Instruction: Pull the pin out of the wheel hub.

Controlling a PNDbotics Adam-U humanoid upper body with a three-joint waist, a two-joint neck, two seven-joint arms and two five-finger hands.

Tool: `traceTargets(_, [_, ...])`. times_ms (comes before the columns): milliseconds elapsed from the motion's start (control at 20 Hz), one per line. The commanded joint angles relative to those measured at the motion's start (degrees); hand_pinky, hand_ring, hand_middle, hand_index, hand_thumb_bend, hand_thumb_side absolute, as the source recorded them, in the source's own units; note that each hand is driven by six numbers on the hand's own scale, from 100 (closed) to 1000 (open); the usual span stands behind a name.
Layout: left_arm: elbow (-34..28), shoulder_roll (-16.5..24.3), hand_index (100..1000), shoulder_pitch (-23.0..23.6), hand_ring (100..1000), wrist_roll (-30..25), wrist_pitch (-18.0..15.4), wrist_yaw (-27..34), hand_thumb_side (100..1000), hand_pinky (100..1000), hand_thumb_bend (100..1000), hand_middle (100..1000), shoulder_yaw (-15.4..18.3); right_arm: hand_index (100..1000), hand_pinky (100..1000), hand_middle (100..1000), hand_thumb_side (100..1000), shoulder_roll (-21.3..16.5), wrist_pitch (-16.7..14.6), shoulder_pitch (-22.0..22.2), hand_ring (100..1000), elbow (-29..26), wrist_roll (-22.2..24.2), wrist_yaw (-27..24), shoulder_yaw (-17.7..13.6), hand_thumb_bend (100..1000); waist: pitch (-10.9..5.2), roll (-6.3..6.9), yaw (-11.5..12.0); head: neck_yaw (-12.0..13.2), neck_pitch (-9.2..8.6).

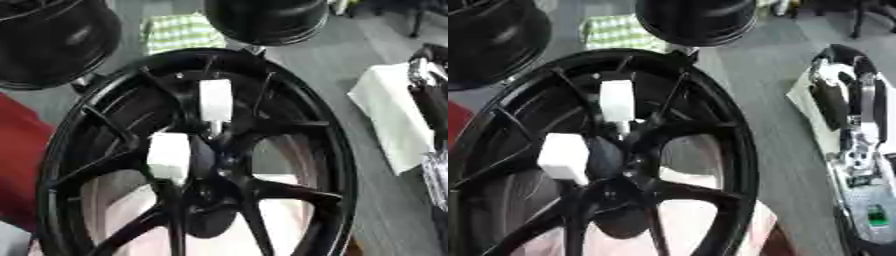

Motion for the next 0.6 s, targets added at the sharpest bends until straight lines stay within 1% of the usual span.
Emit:
traceTargets(50, [-1.45,0.46,795,0.09,626,-0.07,-0.77,-0.42,785,623,104,560,0.07,796,920,715,590,-0.48,-0.16,0.28,1000,-1.73,-0.62,-0.33,0.06,100,-1.46,-0.76,0.36,0.42,2.79])
traceTargets(200, [-1.98,0.05,795,0.36,626,-0.27,-1.46,-0.41,765,623,100,560,0.1,796,919,716,592,-0.17,-0.21,1.01,1000,-2.15,-0.65,-0.11,0.11,100,-1.5,-0.62,1.19,0.78,5.23])
traceTargets(250, [-2.16,-0.03,795,0.5,626,-0.35,-1.76,-0.46,756,623,100,560,0.13,796,919,716,593,0.0,-0.3,1.18,1000,-2.37,-0.68,0.02,0.06,100,-1.53,-0.56,1.42,0.91,5.61])
traceTargets(400, [-2.74,0.1,794,0.96,626,-0.58,-2.92,-0.78,731,623,100,558,0.29,796,922,717,594,0.7,-0.68,1.76,1000,-2.84,-0.97,0.35,-0.05,100,-1.51,-0.65,2.19,1.08,5.69])
traceTargets(600, [-3.55,0.87,790,1.13,620,-0.68,-4.81,-2.16,656,622,100,545,0.49,797,928,718,588,0.93,-1.05,3.11,1000,-3.23,-1.2,0.83,0.05,100,-1.7,-0.81,2.64,0.87,5.28])
